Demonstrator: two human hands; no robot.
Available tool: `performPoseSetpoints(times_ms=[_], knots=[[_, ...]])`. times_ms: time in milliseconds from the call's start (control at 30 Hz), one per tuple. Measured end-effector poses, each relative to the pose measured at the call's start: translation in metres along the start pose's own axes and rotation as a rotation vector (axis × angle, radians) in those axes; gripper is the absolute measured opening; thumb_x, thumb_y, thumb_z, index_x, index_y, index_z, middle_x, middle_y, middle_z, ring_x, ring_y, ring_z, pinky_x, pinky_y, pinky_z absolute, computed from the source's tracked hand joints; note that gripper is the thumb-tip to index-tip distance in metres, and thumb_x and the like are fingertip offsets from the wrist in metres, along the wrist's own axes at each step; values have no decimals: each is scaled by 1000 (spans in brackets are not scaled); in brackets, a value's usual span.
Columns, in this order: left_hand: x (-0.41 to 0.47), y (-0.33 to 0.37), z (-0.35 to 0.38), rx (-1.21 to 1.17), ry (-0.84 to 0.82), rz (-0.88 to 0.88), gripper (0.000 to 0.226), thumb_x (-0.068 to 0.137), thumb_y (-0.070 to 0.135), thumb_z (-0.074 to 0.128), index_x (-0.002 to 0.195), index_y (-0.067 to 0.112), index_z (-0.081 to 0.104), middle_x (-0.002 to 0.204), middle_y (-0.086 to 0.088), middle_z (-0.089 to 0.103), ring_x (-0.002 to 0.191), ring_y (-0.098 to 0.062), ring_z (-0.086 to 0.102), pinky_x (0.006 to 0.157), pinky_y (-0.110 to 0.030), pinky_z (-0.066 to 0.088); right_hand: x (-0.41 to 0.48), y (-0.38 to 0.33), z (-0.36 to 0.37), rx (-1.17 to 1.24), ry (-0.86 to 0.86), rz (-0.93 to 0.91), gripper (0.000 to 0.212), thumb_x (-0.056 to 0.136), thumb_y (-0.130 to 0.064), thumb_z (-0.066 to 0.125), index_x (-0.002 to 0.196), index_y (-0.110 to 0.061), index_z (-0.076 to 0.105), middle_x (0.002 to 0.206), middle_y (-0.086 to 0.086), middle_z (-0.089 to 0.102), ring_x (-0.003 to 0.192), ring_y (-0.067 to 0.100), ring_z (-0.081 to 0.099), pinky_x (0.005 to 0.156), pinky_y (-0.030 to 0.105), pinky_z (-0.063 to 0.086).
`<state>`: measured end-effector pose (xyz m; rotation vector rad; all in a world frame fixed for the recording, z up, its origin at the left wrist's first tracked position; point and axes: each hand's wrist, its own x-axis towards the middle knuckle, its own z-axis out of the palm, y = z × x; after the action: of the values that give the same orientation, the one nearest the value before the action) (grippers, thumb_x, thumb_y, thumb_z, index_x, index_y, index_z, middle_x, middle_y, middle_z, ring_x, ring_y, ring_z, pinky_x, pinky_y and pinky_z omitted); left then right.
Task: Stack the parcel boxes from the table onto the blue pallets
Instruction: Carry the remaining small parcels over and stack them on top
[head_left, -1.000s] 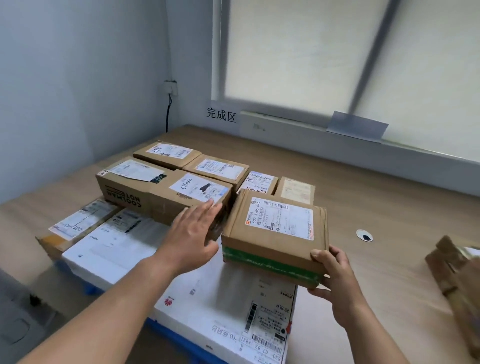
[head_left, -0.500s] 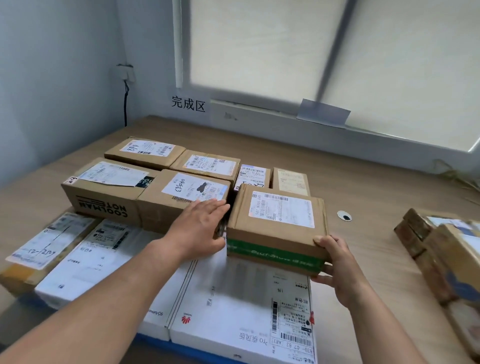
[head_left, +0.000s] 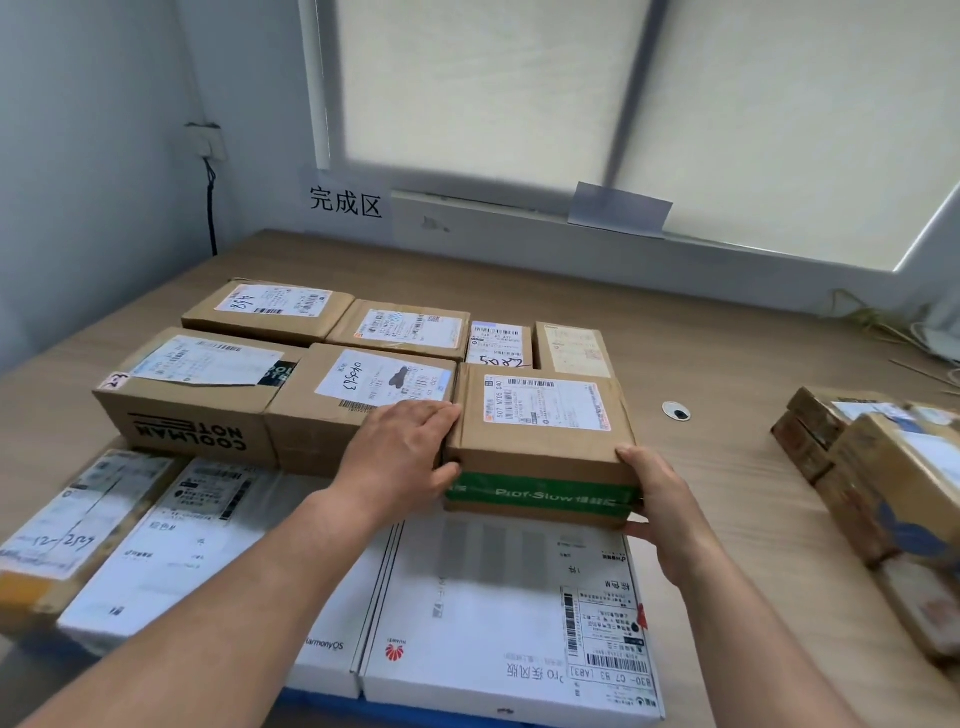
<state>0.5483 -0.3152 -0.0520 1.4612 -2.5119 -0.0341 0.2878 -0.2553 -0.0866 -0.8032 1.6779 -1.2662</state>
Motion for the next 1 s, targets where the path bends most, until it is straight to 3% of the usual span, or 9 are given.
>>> performPoseSetpoints(times_ms=[100,233,400,533,700,800,900,1000], knots=[[1,0,0,9,-1,8,66,92,48,47,149,26,21,152,9,27,140,-11,21,114,-30,12,0,1,1,-39,30,-8,37,82,-52,57,102,-21,62,106,10,64,101,31,60,89,49,48],[2,-1,-1,1,2,15,66,91,47,50,148,25,23,151,8,31,139,-11,24,113,-31,15,1,-2,1,-28,19,-11,28,92,-43,53,104,-19,62,107,9,64,98,27,61,80,42,52],[2,-1,1,14,7,1,66,92,47,50,148,25,24,150,8,31,139,-12,25,113,-32,16,4,0,-1,-44,14,-2,29,91,-46,53,104,-21,61,105,6,64,101,27,61,84,46,52],[1,2,0,27,-3,-6,66,92,47,50,148,25,23,150,7,32,139,-12,25,113,-33,18,1,-4,-3,-46,-9,-1,30,92,-45,53,106,-20,60,106,6,65,97,23,63,78,41,53],[1,6,-5,16,-47,-46,71,88,49,55,147,24,25,150,3,34,138,-16,28,112,-38,22,-3,-7,-9,-144,-72,-22,47,91,-60,46,115,-22,57,115,0,62,106,20,60,86,46,52],[0,14,-9,19,-60,-85,74,87,55,54,147,23,26,150,1,31,138,-18,27,112,-39,22,-6,-6,-20,-255,-53,-107,54,86,-71,38,112,-27,57,114,-5,60,110,19,56,93,46,46],[-3,29,-10,4,14,-116,74,86,55,54,146,21,28,153,-1,25,141,-19,22,114,-40,18,-11,-4,-35,-340,-4,-217,44,93,-61,39,115,-27,57,120,-3,60,110,19,56,91,38,44],[-5,56,-7,-17,133,-79,70,87,52,56,144,18,34,153,-3,28,141,-21,24,114,-40,19,-17,-2,-55,-488,86,-320,51,95,-53,42,129,-17,54,128,3,59,112,16,54,85,29,39]])
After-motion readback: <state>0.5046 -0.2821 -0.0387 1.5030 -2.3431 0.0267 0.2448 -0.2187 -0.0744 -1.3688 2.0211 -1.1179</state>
